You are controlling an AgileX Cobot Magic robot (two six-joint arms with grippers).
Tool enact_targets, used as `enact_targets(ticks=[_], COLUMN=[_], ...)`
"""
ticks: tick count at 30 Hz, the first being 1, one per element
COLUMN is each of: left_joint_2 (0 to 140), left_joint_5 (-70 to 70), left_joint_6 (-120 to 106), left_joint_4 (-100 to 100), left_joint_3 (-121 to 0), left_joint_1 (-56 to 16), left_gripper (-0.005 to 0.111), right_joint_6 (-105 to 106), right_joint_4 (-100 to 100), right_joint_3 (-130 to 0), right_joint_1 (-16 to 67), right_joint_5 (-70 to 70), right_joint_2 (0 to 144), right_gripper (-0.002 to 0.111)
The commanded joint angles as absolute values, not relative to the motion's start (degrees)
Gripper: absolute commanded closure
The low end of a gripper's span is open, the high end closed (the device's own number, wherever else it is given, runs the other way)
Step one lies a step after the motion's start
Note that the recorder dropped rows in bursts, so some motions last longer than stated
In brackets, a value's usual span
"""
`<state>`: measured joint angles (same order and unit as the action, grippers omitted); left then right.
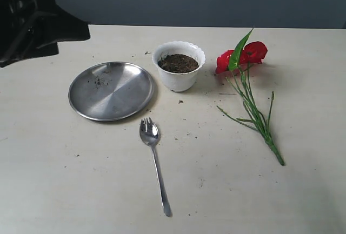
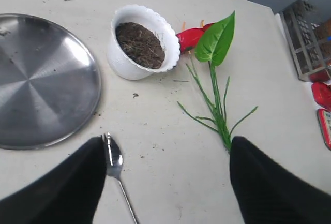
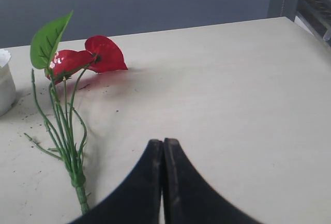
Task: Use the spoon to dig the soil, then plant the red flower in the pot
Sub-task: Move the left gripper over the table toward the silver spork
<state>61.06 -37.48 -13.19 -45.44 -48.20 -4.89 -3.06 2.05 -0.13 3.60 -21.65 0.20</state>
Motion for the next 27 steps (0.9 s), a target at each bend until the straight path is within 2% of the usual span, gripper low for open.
enact_targets(ticks=[1, 8, 27], left_joint_2=[63.7, 63.9, 63.9], left_joint_5=[-37.3, -34.2, -30.9], left_joint_6=[-17.2, -17.2, -16.7], left_joint_4=[-49.3, -41.7, -38.0], left_joint_3=[-48.6, -48.6, -48.6], left_joint_1=[-5.3, -5.3, -5.2], left_gripper=[0.045, 0.046, 0.046], right_joint_6=[-2.8, -2.8, -2.8], right_joint_4=[2.0, 2.0, 2.0], right_joint_3=[0.0, 0.0, 0.0], right_joint_1=[3.4, 3.4, 3.4], right_joint_5=[-21.0, -21.0, -21.0], right_joint_2=[0.0, 0.0, 0.0], right_gripper=[0.108, 0.108, 0.108])
